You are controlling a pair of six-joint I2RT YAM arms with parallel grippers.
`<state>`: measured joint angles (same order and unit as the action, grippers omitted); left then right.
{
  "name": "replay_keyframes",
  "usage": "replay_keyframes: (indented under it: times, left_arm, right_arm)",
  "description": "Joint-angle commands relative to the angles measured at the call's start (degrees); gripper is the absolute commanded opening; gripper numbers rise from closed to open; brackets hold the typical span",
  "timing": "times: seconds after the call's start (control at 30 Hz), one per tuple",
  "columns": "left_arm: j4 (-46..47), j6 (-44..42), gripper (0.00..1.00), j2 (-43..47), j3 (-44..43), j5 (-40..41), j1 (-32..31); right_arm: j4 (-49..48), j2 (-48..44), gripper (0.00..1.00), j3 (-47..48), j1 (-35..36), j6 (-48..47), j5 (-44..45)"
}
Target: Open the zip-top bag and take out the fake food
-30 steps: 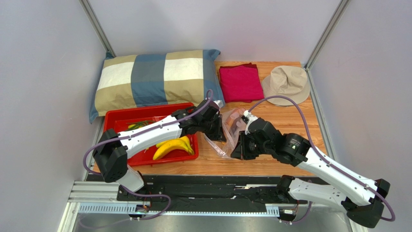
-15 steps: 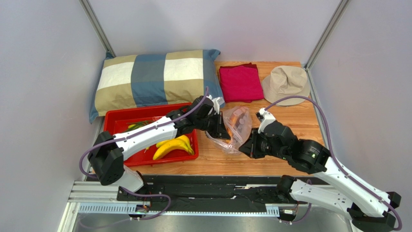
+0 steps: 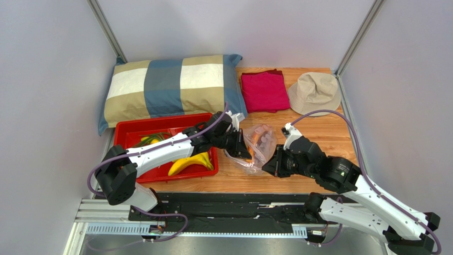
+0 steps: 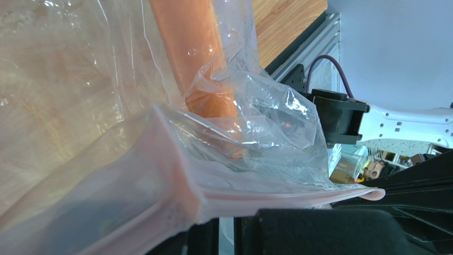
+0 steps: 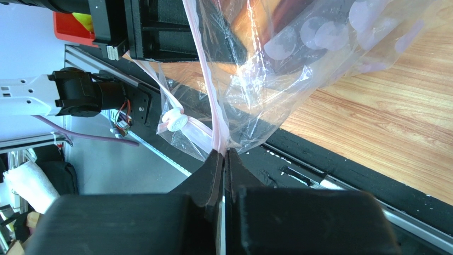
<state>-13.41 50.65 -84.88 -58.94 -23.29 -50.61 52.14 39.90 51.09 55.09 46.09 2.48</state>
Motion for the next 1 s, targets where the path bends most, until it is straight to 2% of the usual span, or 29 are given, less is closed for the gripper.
replay_keyframes:
  times: [0.0, 0.17, 0.3, 0.53, 0.6, 0.67, 0.73, 0.83, 0.87, 0.97]
  left_arm:
    - [0.84, -1.52, 0.08, 0.51, 0.31, 3.87, 3.24]
    - [1.37, -0.38, 0.00, -0.72, 0.05, 2.46, 3.32]
    - [-0.21, -0.99, 0.00, -2.04, -1.88, -0.70, 3.32]
    - [0.40, -3.28, 0.00, -0.55, -0.92, 0.44, 3.41]
    - [-0.04, -3.11, 0.06, -0.81, -0.83, 0.61, 3.41]
    - [0.31, -2.40, 0.17, -1.16, -0.39, 0.61, 3.41]
    - [0.40, -2.14, 0.19, -1.69, -0.39, 0.35, 3.41]
    - [0.40, -2.31, 0.17, -1.78, -0.39, 0.62, 3.41]
    - [0.31, -2.40, 0.12, -1.69, -0.56, 0.70, 3.41]
    - [0.93, -3.01, 0.07, -0.81, -0.56, 1.14, 3.41]
  right_arm:
    - [10.27, -0.26, 0.00, 0.67, 0.28, -1.17, -1.07]
    - [9.65, 0.18, 0.00, 0.24, 0.28, -1.17, -1.34]
    - [10.35, 0.53, 0.00, -0.20, 0.28, -1.52, -0.81]
    - [12.46, -3.59, 0.00, -2.13, 0.28, 0.05, 1.56]
    - [12.72, -5.62, 0.00, -2.75, 0.28, 0.49, 1.65]
    - [12.90, -6.15, 0.00, -2.66, 0.28, 0.85, 1.56]
    - [12.73, -5.80, 0.00, -2.40, 0.28, 1.11, 1.47]
    - [11.85, -5.10, 0.00, -1.96, 0.28, 1.20, 0.95]
    - [11.50, -5.01, 0.00, -1.87, 0.28, 1.29, 0.86]
    - [10.88, -4.57, 0.00, -1.87, 0.28, 1.29, 0.68]
